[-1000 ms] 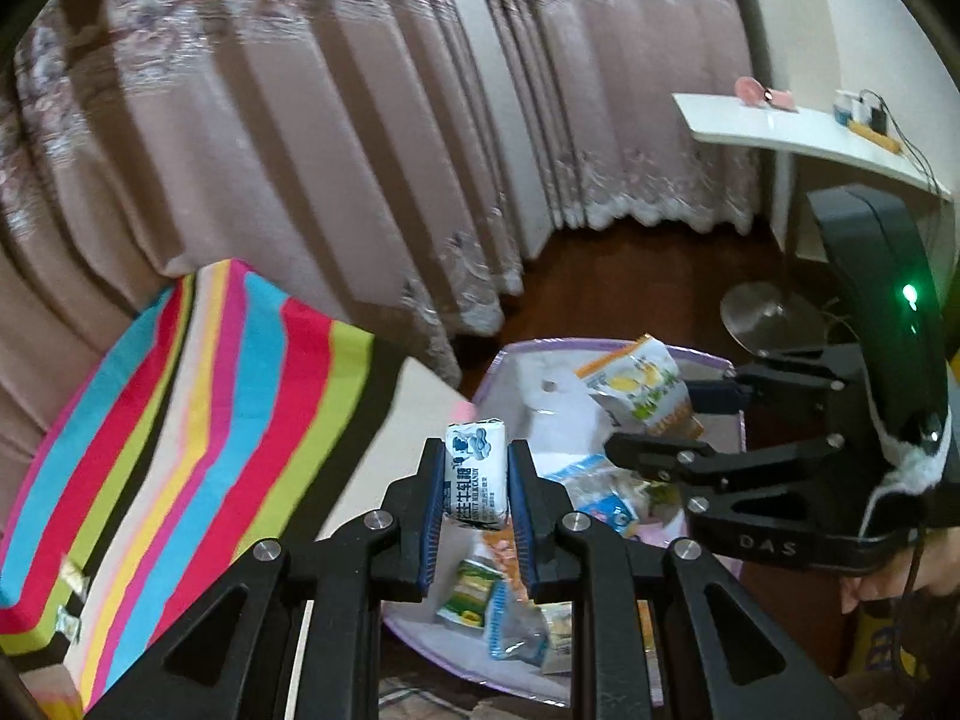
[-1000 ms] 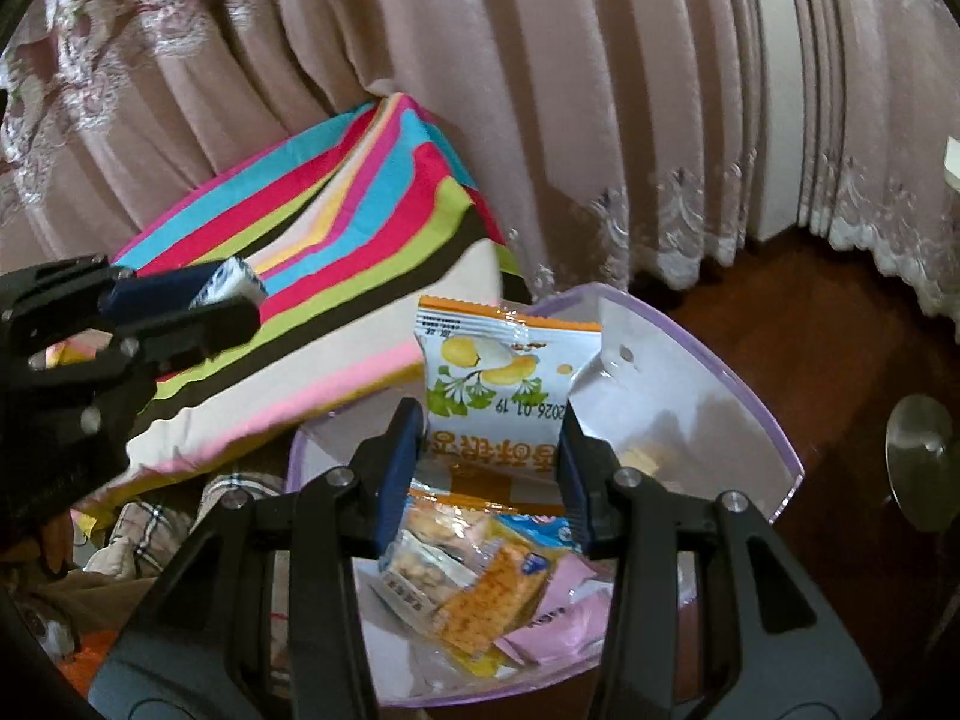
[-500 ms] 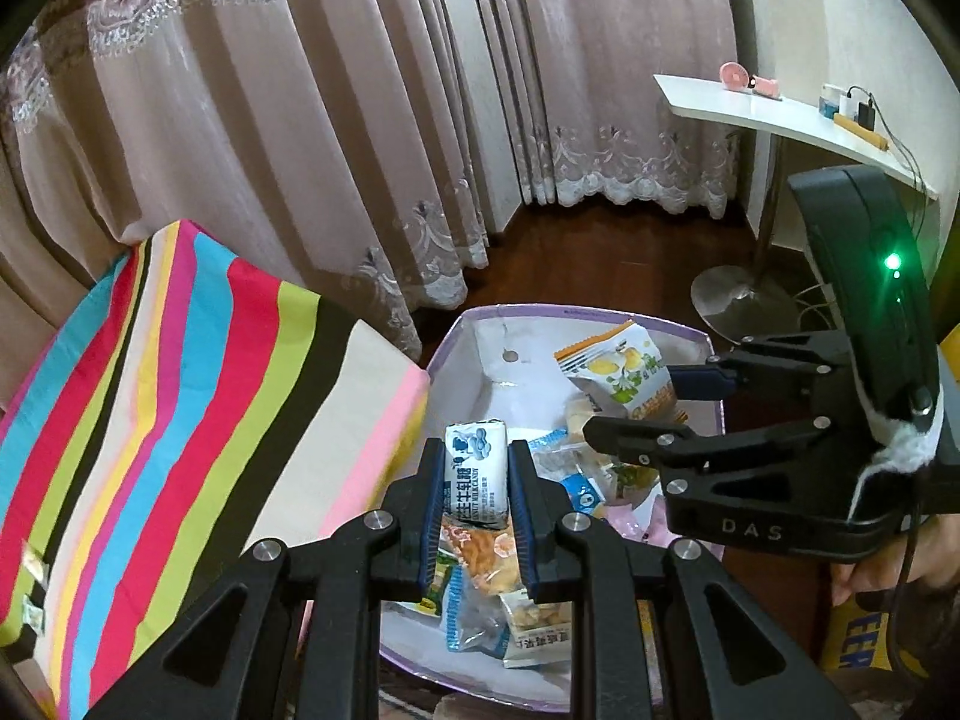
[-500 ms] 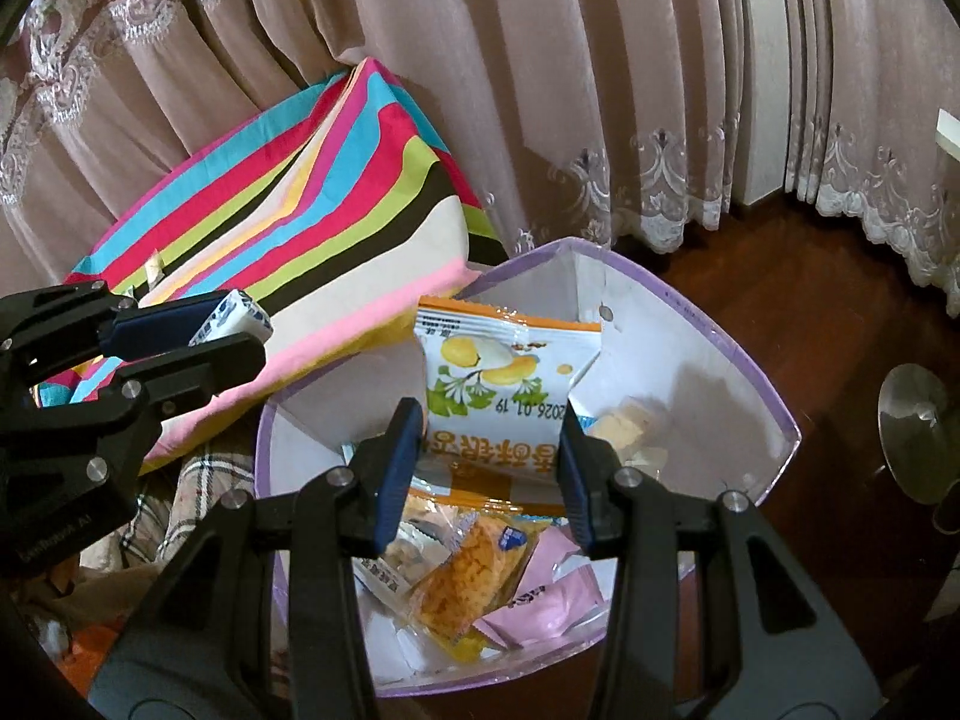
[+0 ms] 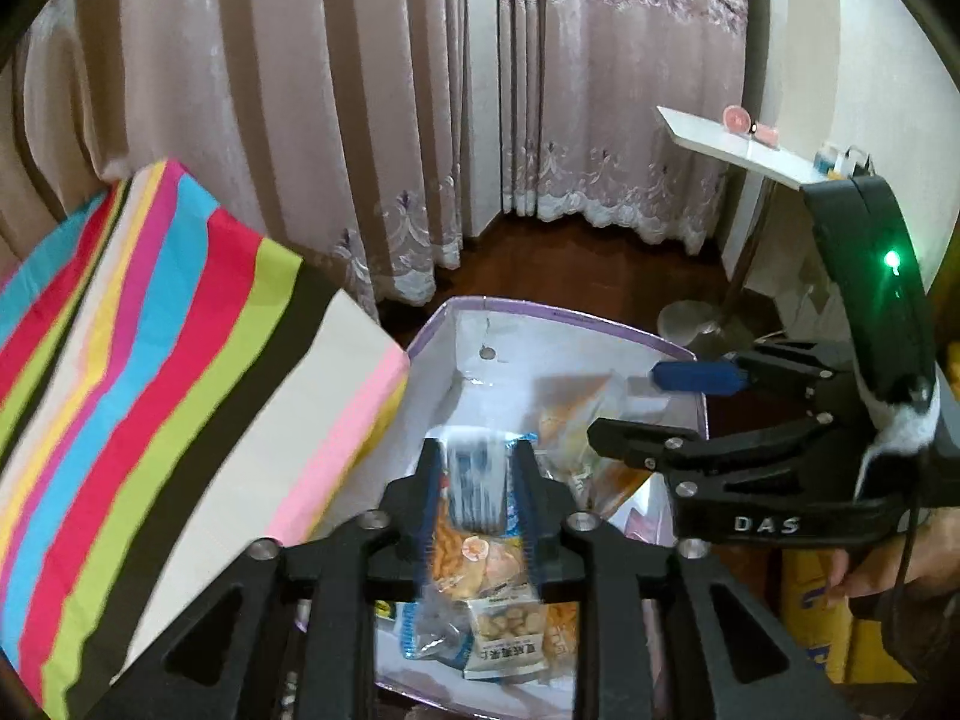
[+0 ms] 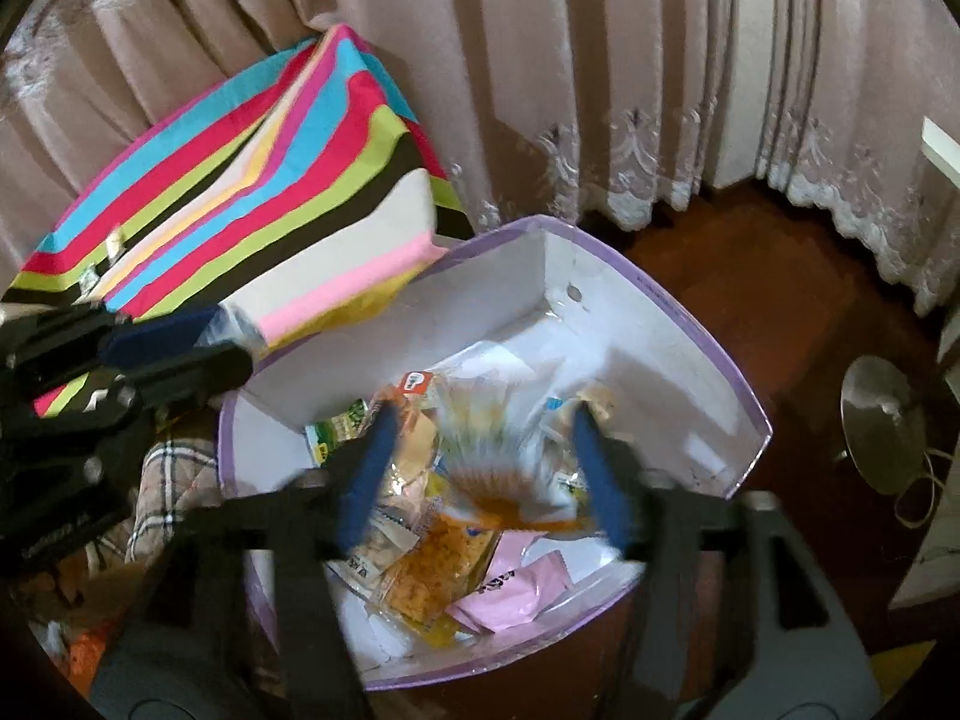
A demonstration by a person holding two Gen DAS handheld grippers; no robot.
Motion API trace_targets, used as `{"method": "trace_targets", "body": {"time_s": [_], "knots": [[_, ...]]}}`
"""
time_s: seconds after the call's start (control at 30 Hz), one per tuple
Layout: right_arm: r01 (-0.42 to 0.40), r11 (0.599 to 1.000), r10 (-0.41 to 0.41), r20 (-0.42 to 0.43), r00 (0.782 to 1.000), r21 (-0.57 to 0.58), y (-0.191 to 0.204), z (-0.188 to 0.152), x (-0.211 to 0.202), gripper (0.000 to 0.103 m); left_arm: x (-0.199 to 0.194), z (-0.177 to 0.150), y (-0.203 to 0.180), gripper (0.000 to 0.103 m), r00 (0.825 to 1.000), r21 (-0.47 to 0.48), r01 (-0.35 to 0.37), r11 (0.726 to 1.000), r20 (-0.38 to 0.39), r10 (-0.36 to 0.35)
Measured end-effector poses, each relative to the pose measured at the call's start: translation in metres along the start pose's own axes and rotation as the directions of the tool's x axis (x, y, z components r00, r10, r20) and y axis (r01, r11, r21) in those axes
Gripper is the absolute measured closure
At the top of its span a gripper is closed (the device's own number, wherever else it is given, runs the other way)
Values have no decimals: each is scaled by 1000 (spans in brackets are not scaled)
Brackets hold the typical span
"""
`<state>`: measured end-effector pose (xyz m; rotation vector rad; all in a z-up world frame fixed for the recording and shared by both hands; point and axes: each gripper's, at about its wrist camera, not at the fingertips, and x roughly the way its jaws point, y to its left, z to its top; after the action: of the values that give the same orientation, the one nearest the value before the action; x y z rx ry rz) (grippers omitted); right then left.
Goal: Organize snacks
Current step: 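Open both tools to drop the milk candy and bread packet into the box, then move both open tools back over the last two snacks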
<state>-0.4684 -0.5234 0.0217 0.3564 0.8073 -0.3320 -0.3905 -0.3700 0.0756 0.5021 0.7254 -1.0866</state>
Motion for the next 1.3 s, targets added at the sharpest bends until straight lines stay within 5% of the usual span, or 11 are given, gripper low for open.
{"method": "trace_targets", "body": {"time_s": [0.03, 0.1, 0.27, 0.37, 0.47, 0.57, 0.7, 0.8, 0.9, 1.0, 1.3], "knots": [[6, 1000, -6, 0, 1000, 10, 0, 1, 0, 24, 1, -2, 5, 44, 1000, -16, -4, 1000, -5, 4], [16, 1000, -16, 3, 1000, 23, 3, 7, 0, 24, -3, -5, 17, 31, 1000, -45, -16, 999, 19, 17], [-12, 997, 11, -16, 1000, -74, 55, 35, 17, 24, -22, -19, 74, 27, 994, -133, -90, 987, 49, 97], [-83, 979, 77, -38, 996, -187, 114, 53, 40, 24, -39, -41, 139, 26, 982, -266, -164, 950, 43, 182], [-195, 936, 178, -85, 980, -294, 189, 73, 71, 24, -66, -74, 218, 25, 953, -431, -267, 862, 12, 301], [-320, 872, 284, -148, 947, -370, 274, 93, 105, 24, -100, -117, 295, 23, 908, -571, -371, 732, -58, 414], [-429, 765, 370, -217, 903, -480, 383, 111, 148, 23, -141, -180, 398, 21, 819, -685, -506, 524, -192, 540], [-487, 700, 415, -257, 873, -523, 464, 124, 187, 23, -163, -212, 468, 21, 767, -743, -546, 387, -257, 588], [-507, 675, 418, -289, 861, -536, 535, 140, 229, 23, -177, -235, 519, 21, 743, -786, -546, 289, -296, 600], [-518, 662, 430, -293, 854, -542, 584, 155, 257, 23, -183, -240, 554, 21, 724, -813, -532, 238, -291, 625], [-508, 668, 437, -266, 859, -543, 683, 183, 310, 23, -175, -233, 599, 21, 697, -830, -521, 201, -278, 661]]}}
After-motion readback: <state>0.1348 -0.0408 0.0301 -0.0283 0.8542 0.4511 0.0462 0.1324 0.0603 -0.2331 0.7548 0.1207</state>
